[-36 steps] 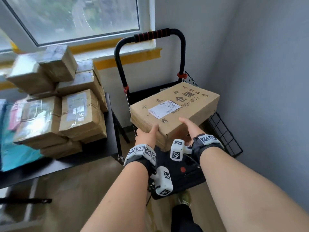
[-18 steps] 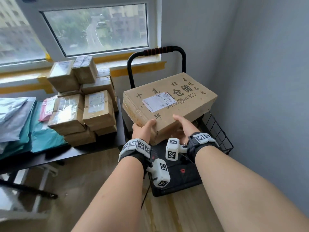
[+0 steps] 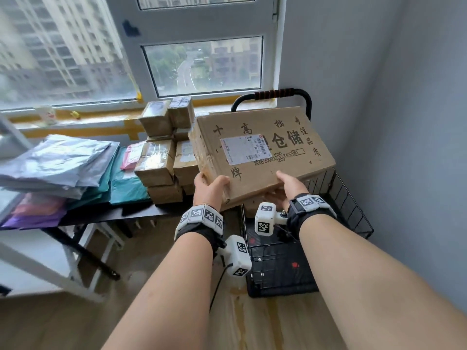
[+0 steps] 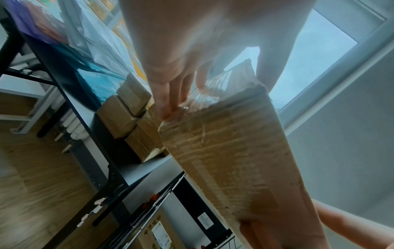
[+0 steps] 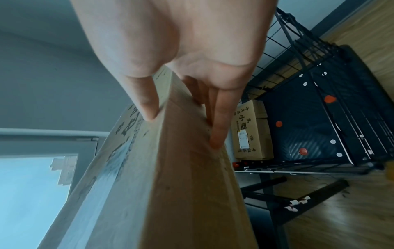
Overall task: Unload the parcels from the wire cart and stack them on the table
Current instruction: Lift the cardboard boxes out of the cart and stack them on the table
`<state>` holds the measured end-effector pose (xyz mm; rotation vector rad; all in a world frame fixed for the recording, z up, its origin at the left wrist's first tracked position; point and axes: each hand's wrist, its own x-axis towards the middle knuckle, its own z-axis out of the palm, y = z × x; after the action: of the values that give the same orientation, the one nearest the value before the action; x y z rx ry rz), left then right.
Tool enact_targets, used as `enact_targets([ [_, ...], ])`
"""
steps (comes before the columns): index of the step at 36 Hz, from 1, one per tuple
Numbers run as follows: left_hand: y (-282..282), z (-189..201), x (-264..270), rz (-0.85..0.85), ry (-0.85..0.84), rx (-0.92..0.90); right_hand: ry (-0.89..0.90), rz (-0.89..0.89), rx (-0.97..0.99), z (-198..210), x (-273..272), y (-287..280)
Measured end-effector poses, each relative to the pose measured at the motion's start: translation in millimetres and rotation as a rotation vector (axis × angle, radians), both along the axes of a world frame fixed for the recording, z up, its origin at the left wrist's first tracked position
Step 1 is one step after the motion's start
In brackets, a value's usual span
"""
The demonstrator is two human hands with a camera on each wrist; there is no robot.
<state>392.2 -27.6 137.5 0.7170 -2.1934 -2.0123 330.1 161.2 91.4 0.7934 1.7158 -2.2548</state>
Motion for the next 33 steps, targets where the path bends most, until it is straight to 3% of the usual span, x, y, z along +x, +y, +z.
enact_targets([
  [11,-90,10,9,0.096,0.021,-0.037,0.014,0.017,-0.041,14,0,-94],
  [19,-180,11,-31,0.210,-0.010,0.045,0.034,-0.083,-0.050,19,-35,-177],
  [33,-314,9,-93,0.256,-0.089,-0.075,-0.009,-0.276,0.088,31,-64,-298],
])
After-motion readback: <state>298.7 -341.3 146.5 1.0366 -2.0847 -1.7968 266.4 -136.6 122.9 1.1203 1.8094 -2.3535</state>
